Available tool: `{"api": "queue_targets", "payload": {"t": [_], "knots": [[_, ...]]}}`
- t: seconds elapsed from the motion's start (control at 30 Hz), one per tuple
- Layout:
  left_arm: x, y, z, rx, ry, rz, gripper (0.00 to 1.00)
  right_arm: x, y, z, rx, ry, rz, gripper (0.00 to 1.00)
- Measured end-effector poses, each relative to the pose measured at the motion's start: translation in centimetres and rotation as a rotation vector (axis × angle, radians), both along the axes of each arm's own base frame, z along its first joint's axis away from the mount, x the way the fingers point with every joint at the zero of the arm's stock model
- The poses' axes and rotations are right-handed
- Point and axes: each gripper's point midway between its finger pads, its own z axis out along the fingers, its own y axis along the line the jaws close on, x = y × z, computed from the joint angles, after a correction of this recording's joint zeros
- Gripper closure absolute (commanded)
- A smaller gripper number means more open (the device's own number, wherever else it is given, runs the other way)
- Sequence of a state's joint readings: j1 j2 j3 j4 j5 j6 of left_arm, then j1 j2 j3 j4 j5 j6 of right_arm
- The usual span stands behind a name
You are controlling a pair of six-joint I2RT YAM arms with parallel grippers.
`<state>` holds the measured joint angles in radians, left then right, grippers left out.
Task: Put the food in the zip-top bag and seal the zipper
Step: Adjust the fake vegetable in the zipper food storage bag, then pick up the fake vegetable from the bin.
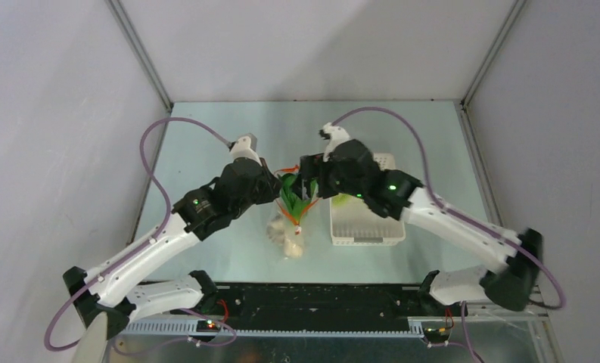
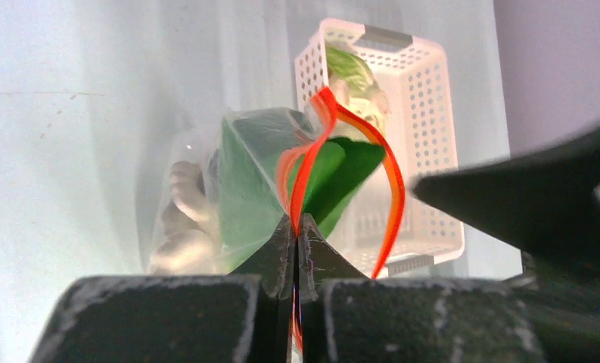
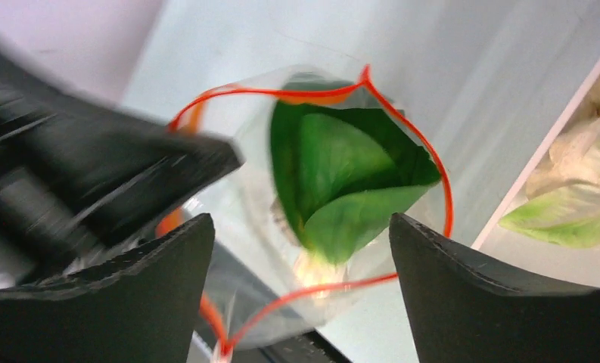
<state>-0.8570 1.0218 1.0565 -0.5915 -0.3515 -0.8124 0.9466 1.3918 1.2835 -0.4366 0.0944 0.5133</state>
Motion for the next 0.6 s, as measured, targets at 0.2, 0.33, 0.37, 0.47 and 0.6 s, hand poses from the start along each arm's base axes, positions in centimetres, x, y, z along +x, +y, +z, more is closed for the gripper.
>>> {"api": "queue_targets", "payload": {"t": [0.2, 0.33, 0.37, 0.47, 0.6], "knots": [[0.9, 1.3, 0.4, -0.005, -0.013, 0.046, 1.0, -0.7, -5.3, 8.2, 0.263, -0.113, 0.032, 0.0], [1.0, 1.7, 0.8, -0.008, -0.026, 0.052, 0.99, 0.6, -9.6, 8.5, 0.304, -0.161, -0.06, 0.01], [1.0, 1.8, 0.8, -0.005, -0.03, 0.053, 0.99, 1.2, -10.5, 8.0, 0.299, -0.158, -0.087, 0.01], [1.0, 2.0, 0.8, -0.001, -0.036, 0.055, 1.0, 3.6, -13.0, 5.9, 0.268, -0.121, -0.174, 0.01], [1.0, 2.2, 0.3, 0.008, -0.03, 0.055, 0.99, 7.2, -16.3, 2.1, 0.194, -0.041, -0.304, 0.01]]}}
